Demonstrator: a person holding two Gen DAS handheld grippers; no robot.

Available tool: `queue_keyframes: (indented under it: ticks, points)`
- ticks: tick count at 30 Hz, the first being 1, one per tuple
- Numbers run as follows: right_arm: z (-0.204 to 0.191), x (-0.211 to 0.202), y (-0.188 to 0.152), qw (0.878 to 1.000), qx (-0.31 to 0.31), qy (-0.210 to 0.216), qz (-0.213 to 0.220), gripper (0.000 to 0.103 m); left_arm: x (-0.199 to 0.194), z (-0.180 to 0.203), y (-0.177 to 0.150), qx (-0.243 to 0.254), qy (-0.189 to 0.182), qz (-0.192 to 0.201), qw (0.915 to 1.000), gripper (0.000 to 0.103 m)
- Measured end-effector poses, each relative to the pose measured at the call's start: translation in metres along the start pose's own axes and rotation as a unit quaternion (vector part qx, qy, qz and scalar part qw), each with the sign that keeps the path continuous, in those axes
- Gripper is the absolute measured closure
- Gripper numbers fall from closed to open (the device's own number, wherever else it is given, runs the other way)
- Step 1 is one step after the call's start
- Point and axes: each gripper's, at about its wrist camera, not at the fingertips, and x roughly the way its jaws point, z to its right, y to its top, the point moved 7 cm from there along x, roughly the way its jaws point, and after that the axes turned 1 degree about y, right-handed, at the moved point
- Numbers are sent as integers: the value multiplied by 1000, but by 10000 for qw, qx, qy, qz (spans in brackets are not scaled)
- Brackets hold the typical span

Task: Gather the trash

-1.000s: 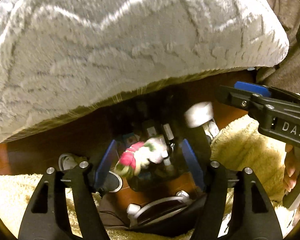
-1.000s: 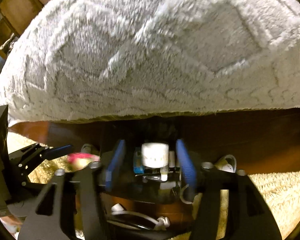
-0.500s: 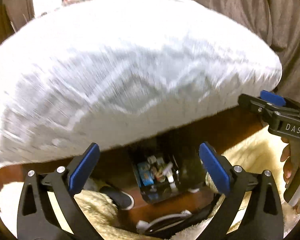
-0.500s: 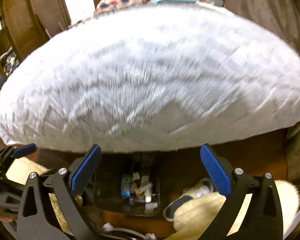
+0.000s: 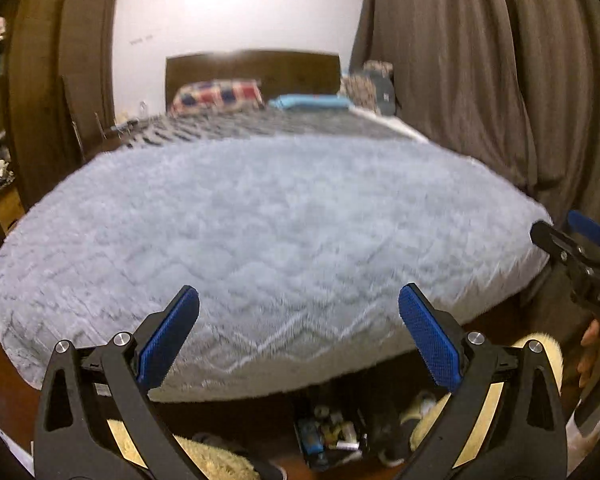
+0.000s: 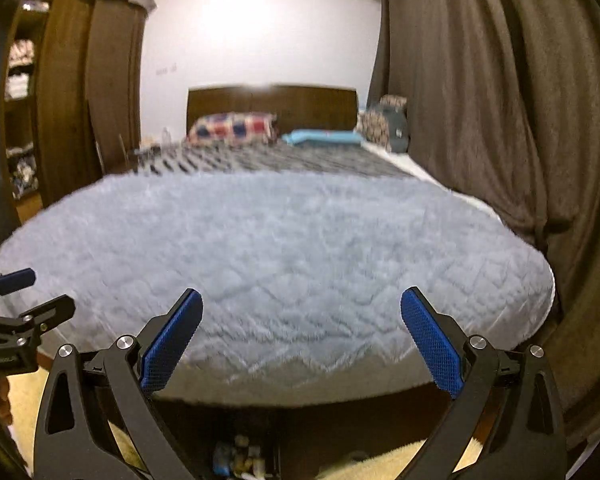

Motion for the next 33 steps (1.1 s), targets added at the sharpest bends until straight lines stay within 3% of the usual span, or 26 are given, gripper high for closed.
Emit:
queue_keyframes:
  ticks: [11, 33]
  points:
    - [5, -35, 23, 9984, 174, 14, 543, 3, -38, 8, 21, 25, 103, 622, 9980, 8]
    - [3, -40, 24, 9979, 193, 7, 612, 3, -49, 9, 25, 49, 89, 811, 9967, 8]
